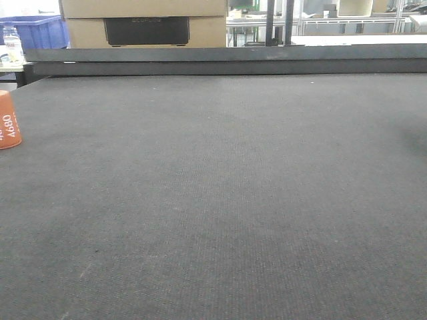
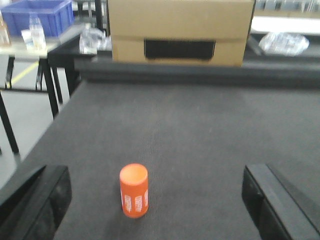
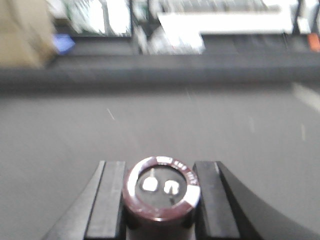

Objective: Place cylindrical capacitor in blue bin on shelf
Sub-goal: 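Close left gripper on orange cylinder and right gripper on capacitor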

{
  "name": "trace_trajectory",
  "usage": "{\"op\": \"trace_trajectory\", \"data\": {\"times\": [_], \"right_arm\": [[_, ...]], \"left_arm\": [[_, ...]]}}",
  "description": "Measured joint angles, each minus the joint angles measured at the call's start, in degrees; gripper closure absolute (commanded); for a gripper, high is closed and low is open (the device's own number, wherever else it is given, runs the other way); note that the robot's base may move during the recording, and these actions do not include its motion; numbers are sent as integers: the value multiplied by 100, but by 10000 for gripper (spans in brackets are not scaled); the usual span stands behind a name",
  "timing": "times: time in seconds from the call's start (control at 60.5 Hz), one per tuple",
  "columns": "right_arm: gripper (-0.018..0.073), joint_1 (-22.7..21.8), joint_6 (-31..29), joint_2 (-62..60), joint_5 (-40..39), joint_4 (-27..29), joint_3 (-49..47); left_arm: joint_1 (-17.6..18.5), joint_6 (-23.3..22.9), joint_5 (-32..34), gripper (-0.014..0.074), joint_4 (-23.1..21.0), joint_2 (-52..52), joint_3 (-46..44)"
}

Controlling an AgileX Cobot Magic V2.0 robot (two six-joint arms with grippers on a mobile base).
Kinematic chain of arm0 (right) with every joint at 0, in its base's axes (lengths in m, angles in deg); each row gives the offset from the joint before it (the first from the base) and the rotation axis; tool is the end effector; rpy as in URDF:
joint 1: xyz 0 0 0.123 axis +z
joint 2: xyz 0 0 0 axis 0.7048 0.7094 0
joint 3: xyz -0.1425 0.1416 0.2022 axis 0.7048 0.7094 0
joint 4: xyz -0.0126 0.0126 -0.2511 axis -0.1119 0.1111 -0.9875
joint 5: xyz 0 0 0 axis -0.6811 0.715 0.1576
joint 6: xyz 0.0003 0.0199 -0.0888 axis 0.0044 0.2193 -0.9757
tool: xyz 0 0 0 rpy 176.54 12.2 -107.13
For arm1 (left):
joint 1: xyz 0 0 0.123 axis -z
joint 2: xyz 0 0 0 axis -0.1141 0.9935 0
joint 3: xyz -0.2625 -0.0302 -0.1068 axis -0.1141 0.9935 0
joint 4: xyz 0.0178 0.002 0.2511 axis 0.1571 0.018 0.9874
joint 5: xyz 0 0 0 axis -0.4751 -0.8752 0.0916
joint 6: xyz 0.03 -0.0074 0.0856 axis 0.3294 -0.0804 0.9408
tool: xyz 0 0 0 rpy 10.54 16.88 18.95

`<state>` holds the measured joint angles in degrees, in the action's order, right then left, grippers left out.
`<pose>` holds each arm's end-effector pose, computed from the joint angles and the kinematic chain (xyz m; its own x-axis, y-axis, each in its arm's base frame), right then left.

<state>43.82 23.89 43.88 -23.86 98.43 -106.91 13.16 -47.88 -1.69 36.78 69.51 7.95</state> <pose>0.3013 -0.0137 0.2727 -0.0562 0.0349 -0.9978 0.1136 0.9931 0.0283 0.1452 -0.0165 0.3544 -0.1711 0.0240 -0.9850 0.1102 0.9939 0.0050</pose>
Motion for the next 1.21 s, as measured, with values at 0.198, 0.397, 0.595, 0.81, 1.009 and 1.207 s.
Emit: {"op": "trace_trajectory", "data": {"times": [0.198,0.397,0.595,0.81,1.009,1.207], "right_arm": [[711,0,0,-1349,1054,-116,0],[711,0,-9,-1963,1707,-127,0],[711,0,-9,-2069,2174,-127,0],[711,0,-9,-2069,2373,-127,0],[711,0,-9,-2069,2386,-127,0],[711,0,-9,-2069,2397,-127,0]], "left_arm": [[0,0,1286,-5,-215,1045,583],[0,0,2509,-5,-310,2409,922],[0,0,4263,-5,-514,4029,924],[0,0,5465,-5,-565,5476,648],[9,0,5599,-5,-887,6322,-2],[9,0,5623,-5,-1112,6870,-666]]}}
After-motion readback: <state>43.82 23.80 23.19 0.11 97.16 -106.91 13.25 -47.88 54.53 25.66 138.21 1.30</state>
